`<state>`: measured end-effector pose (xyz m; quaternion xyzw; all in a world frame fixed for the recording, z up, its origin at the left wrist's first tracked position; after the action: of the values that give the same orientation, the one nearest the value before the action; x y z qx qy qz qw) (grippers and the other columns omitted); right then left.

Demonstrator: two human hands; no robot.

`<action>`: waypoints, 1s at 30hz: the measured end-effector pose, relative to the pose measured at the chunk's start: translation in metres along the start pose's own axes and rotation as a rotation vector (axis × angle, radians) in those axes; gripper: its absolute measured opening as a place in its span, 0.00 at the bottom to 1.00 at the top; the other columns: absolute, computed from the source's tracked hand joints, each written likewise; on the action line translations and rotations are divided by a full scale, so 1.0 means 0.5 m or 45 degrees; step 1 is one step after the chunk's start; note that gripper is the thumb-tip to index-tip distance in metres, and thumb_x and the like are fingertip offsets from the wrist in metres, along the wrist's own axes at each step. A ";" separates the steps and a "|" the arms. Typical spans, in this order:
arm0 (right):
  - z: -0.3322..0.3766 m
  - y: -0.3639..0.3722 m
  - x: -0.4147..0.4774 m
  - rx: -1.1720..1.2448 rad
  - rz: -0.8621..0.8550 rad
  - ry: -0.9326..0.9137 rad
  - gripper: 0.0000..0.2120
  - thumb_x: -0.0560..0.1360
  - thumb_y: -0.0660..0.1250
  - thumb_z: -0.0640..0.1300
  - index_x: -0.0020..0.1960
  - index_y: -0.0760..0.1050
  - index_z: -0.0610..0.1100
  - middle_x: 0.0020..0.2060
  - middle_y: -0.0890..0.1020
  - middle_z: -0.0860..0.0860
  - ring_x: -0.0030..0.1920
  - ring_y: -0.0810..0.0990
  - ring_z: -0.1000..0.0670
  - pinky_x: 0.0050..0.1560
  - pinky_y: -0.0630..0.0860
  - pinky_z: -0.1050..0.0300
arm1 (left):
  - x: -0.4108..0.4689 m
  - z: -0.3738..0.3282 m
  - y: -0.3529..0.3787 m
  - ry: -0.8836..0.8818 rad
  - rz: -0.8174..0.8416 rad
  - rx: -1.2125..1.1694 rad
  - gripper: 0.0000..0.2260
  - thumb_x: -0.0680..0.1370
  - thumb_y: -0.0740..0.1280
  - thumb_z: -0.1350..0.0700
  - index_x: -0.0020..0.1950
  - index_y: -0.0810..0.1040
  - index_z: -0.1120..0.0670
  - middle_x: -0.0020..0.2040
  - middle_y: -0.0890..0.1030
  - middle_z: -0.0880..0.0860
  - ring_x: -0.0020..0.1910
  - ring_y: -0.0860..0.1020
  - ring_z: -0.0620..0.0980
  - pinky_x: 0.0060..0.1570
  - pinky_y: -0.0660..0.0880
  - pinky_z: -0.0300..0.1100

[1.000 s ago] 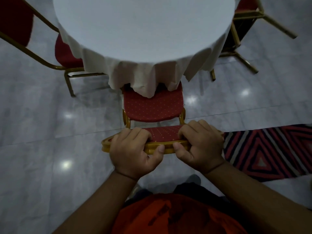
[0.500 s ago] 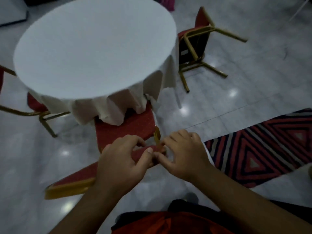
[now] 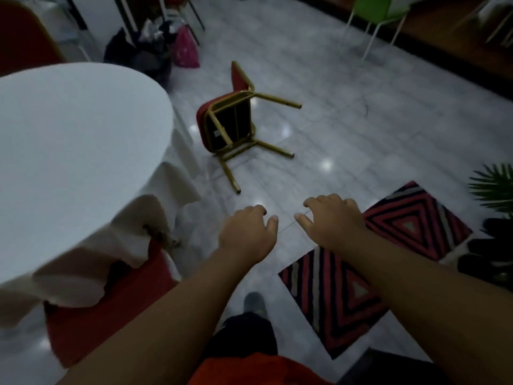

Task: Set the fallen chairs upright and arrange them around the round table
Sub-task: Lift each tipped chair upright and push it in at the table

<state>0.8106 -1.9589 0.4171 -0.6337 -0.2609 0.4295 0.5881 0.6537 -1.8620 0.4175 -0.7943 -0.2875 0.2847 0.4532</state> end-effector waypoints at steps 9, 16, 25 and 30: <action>-0.264 -0.087 0.253 0.050 0.073 0.248 0.29 0.83 0.50 0.63 0.76 0.66 0.48 0.76 0.69 0.50 0.76 0.64 0.46 0.75 0.58 0.43 | 0.418 -0.215 0.090 0.228 0.274 0.152 0.25 0.84 0.55 0.41 0.74 0.71 0.56 0.72 0.76 0.56 0.71 0.72 0.56 0.70 0.66 0.51; -0.481 -0.105 0.440 0.203 0.081 0.377 0.31 0.83 0.48 0.63 0.80 0.59 0.47 0.81 0.59 0.48 0.81 0.54 0.48 0.80 0.50 0.45 | 0.706 -0.392 0.122 0.383 0.375 0.228 0.26 0.84 0.55 0.42 0.77 0.68 0.56 0.75 0.73 0.55 0.74 0.69 0.54 0.72 0.64 0.50; -0.800 -0.155 0.762 0.134 0.191 0.286 0.33 0.83 0.47 0.63 0.81 0.55 0.45 0.82 0.57 0.47 0.81 0.53 0.47 0.81 0.49 0.43 | 1.086 -0.573 0.140 0.231 0.343 0.288 0.26 0.84 0.56 0.42 0.77 0.67 0.57 0.75 0.72 0.56 0.75 0.68 0.56 0.73 0.65 0.51; -0.891 -0.235 1.005 0.110 0.187 0.185 0.33 0.83 0.48 0.62 0.81 0.55 0.45 0.82 0.58 0.47 0.82 0.53 0.47 0.81 0.49 0.44 | 1.280 -0.635 0.126 0.119 0.293 0.168 0.27 0.84 0.57 0.42 0.77 0.67 0.57 0.76 0.71 0.57 0.76 0.67 0.55 0.75 0.64 0.51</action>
<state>1.4589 -1.7511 0.3845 -0.6546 -0.1517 0.4351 0.5993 1.3229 -1.6079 0.3745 -0.8030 -0.1538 0.3156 0.4816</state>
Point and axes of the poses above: each hand's wrist, its own x-axis towards the middle knuckle, its own y-axis out of the palm, z = x × y, the point moved 5 cm from there along x, towards the middle knuckle
